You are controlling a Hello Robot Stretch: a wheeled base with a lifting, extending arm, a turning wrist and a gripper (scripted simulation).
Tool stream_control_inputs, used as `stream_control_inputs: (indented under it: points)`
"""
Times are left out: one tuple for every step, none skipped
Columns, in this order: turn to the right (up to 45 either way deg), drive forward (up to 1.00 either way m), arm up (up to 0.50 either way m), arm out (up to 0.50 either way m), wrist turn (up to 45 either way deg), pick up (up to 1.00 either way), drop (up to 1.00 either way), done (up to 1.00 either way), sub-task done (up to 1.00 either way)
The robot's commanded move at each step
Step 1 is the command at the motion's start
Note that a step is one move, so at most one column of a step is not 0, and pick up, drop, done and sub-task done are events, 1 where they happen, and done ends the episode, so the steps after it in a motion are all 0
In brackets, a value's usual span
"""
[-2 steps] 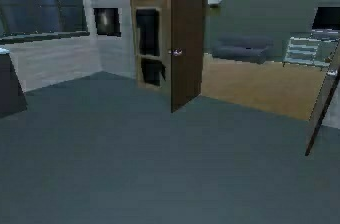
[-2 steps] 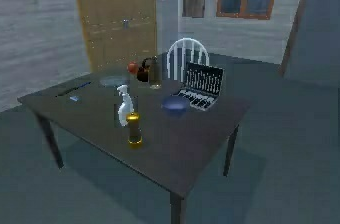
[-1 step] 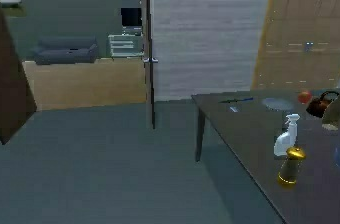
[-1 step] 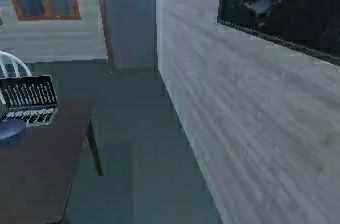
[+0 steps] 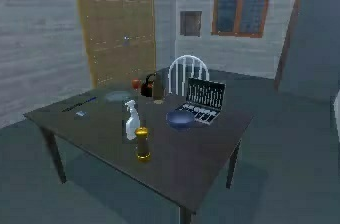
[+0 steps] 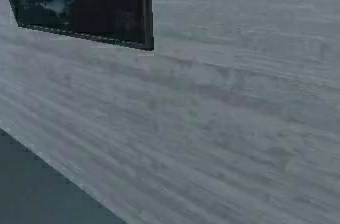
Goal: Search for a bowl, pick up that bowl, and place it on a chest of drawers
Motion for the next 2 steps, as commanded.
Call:
stream_control_inputs:
  points:
    - [33.0, 0.0, 0.0, 0.0, 0.0, 0.0, 0.0, 0.0, 0.0]
    - [0.0, 0.4, 0.0, 0.0, 0.0, 0.0, 0.0, 0.0, 0.0]
